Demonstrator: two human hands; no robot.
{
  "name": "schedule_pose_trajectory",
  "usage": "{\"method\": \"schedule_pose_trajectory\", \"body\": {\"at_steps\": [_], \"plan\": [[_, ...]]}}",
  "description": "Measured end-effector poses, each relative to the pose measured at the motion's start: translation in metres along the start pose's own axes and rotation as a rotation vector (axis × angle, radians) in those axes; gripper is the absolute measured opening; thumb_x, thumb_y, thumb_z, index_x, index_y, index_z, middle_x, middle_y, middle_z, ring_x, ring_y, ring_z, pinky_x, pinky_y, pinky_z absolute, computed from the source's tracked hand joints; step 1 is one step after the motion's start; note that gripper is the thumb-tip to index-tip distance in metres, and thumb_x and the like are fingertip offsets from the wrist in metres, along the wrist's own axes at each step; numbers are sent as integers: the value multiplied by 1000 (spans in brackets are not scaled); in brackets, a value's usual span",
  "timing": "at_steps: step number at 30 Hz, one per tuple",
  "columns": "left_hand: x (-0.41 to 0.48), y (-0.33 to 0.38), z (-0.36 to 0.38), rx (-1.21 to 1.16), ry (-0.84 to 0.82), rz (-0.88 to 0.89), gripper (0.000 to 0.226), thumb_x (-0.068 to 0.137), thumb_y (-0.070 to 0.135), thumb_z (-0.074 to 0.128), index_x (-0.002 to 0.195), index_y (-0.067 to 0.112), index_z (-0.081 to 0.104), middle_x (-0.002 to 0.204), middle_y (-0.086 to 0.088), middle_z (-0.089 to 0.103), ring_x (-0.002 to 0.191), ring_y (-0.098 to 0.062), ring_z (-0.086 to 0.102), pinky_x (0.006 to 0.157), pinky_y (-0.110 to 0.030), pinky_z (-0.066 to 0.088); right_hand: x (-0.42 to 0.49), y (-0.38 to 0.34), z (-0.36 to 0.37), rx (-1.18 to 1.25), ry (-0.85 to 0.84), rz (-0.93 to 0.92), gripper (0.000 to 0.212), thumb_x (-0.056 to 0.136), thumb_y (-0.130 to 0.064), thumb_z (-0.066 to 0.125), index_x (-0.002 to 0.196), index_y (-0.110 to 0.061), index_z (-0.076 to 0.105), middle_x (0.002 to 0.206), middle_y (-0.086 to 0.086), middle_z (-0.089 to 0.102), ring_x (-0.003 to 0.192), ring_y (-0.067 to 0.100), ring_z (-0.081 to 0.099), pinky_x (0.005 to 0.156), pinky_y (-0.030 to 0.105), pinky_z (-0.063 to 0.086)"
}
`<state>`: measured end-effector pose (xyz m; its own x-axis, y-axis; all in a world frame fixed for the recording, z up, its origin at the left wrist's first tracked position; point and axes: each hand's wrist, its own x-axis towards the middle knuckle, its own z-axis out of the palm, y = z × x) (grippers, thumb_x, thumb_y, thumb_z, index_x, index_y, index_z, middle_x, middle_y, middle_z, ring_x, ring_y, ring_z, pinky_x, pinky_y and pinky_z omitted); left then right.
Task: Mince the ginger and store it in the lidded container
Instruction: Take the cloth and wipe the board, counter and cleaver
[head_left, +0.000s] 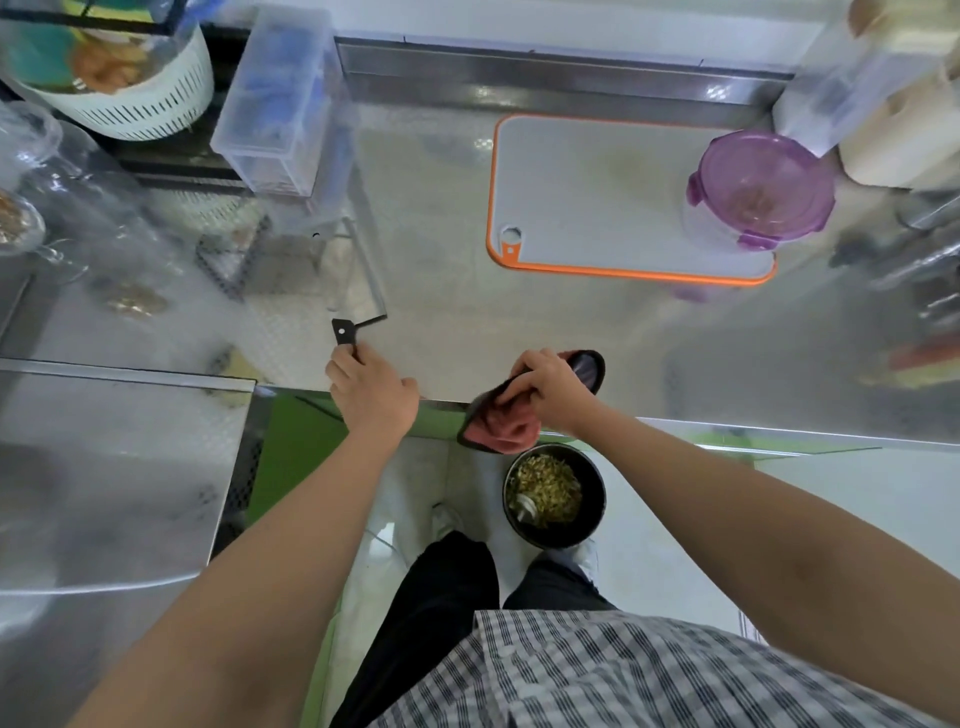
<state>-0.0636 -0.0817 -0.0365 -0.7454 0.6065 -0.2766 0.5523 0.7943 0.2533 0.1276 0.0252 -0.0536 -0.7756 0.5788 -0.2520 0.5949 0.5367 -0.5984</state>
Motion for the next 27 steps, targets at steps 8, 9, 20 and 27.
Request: {"method": "schedule_pose_trajectory", "body": {"at_steps": [8,9,20,27], "plan": [[-53,41,34,178,-113,399,49,86,22,58,132,16,42,146,-15,25,133,-34,25,108,-44,29,-68,40,-4,-70,44,65,37,65,-3,44,78,-11,78,88,14,61,85,36,51,76,41,42],[-60,46,39,180,-124,415,48,85,22,59,130,16,43,145,-14,26,133,-34,26,108,-43,30,-76,44,-4,-99,18,70,32,67,-6,49,81,-11,78,90,14,61,86,36,51,77,40,41],[-107,78,60,60,-166,426,42,89,20,55,130,12,51,135,-15,39,124,-31,39,104,-36,31,-133,67,-19,249,137,380,29,80,-6,60,106,-10,72,103,12,55,99,25,51,86,29,41],[-121,85,36,-463,-488,472,49,84,5,60,132,16,54,126,-2,58,118,-15,52,101,-25,38,-120,33,-68,675,-166,298,26,82,-2,55,92,-16,74,93,12,68,76,22,49,70,31,41]]}}
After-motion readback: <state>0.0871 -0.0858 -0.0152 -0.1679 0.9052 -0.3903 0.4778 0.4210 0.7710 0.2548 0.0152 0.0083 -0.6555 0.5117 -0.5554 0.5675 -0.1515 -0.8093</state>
